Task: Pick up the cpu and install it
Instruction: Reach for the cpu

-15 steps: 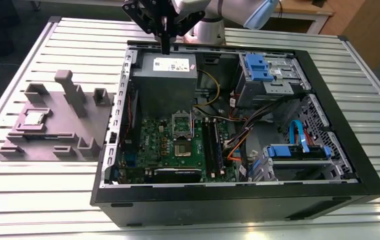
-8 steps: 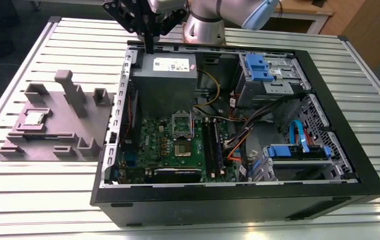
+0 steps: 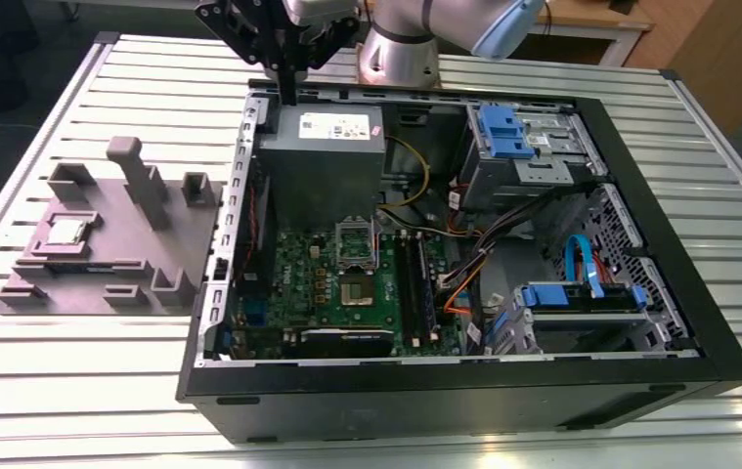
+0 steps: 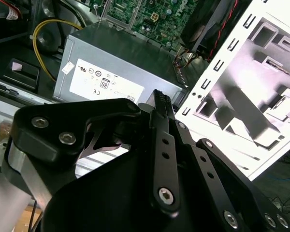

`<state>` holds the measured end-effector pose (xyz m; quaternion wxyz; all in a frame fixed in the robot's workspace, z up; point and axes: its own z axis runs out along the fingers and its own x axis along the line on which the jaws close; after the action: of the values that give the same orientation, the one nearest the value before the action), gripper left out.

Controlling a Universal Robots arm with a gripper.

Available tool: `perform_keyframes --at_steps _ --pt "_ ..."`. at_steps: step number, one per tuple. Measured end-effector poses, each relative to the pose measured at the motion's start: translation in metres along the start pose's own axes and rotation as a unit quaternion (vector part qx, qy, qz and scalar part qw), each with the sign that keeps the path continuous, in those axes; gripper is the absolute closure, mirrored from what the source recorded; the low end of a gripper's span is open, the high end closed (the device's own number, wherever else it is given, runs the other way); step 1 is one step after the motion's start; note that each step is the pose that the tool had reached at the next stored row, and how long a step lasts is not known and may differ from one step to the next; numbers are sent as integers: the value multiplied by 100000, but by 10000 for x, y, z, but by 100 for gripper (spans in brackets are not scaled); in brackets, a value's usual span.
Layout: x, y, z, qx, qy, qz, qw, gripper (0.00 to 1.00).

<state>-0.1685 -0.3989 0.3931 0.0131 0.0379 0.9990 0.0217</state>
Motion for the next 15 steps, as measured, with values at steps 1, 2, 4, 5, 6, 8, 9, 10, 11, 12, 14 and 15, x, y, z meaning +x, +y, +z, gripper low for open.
perform_keyframes --at_steps 1,2,4,5,6,8,9,10,11,12,14,15 --pt "5 -1 0 3 0 2 100000 89" --pt "9 -1 -1 4 -1 0 100000 89" --pt "19 -2 -1 1 3 2 100000 89" --pt "25 -3 -1 1 -1 0 100000 89" --pt "31 -3 -1 4 1 2 100000 89" --pt "39 -3 -2 6 2 1 100000 89" --pt "43 -3 -2 4 2 -1 100000 89" --pt "47 -4 -2 5 3 2 100000 89" --pt "51 -4 -2 4 3 2 100000 89" --pt "54 -4 -2 1 0 0 100000 89" --pt "58 -5 -2 6 3 -3 100000 89" --pt "61 -5 -2 7 2 -1 100000 89"
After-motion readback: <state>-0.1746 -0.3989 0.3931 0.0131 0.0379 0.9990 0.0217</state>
